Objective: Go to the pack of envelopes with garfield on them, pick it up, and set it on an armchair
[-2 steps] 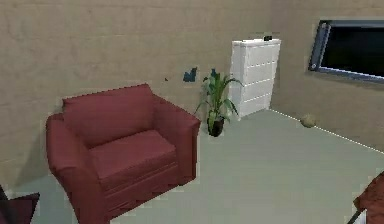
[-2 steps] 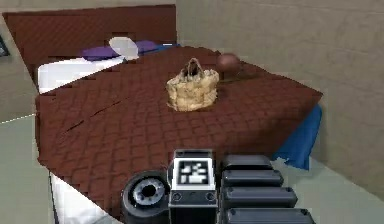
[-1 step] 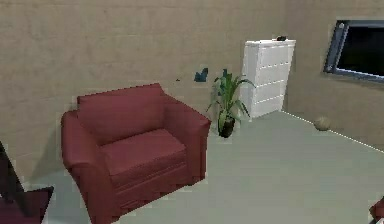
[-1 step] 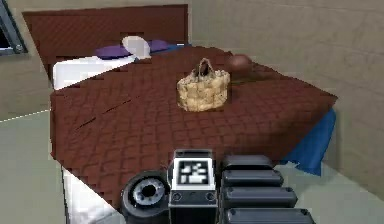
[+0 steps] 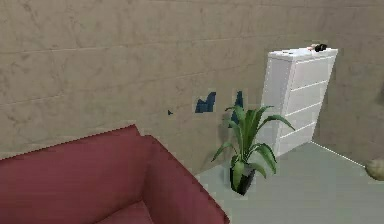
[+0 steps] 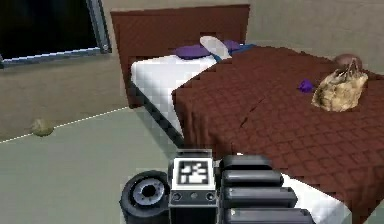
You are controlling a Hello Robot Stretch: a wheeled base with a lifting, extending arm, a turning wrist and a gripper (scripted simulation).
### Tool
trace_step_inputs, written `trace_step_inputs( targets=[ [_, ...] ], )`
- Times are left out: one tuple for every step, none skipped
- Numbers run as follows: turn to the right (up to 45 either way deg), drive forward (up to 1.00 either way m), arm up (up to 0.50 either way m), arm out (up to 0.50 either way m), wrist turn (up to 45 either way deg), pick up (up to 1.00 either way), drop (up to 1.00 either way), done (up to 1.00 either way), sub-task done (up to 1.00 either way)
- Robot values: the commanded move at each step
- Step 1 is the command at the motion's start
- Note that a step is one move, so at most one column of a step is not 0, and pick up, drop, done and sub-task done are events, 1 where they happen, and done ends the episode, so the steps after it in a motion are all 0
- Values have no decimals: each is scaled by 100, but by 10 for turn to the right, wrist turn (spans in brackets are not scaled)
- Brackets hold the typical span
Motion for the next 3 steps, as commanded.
trace_step_inputs(
  targets=[
    [330,0,0,0,0,0,0,0,0],
    [-360,0,0,0,0,0,0,0,0],
    [330,0,0,0,0,0,0,0,0]
  ],
)
